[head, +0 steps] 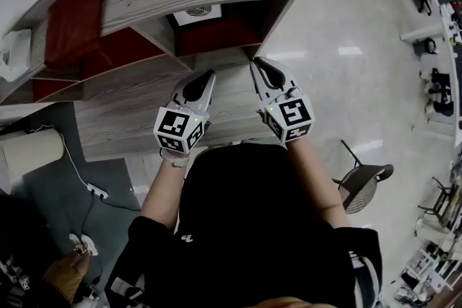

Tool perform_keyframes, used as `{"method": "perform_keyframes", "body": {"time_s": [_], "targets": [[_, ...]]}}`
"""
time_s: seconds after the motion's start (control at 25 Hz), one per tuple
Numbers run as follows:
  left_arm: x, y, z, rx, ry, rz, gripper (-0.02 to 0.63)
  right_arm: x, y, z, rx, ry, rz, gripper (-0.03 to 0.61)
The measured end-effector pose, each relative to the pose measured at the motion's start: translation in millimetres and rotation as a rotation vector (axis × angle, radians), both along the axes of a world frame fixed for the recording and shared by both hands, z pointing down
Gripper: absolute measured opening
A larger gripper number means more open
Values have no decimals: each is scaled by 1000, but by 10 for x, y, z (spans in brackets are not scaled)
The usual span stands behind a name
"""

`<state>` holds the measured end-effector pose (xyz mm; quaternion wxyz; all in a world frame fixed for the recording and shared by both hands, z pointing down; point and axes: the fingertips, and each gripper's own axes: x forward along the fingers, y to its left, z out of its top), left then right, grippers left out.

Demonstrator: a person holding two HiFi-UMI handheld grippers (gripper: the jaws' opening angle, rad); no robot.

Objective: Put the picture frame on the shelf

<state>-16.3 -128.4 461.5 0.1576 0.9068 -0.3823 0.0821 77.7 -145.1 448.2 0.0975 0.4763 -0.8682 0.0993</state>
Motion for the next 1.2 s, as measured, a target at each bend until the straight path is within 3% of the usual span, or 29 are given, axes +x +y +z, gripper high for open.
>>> {"method": "perform_keyframes", "body": {"time_s": [0.12,0.4,0.76,1.2], "targets": [[28,57,-72,-4,43,34,9,87,140,-49,4,-8,-17,17],[107,207,-282,61,53,112,9,243,383,-254,11,-86,-23,17],[147,297,-412,98,57,136,9,349,507,-324,-29,-136,23,11],[123,345,-376,89,53,125,9,271,625,-300,-1,-73,-12,11]]}}
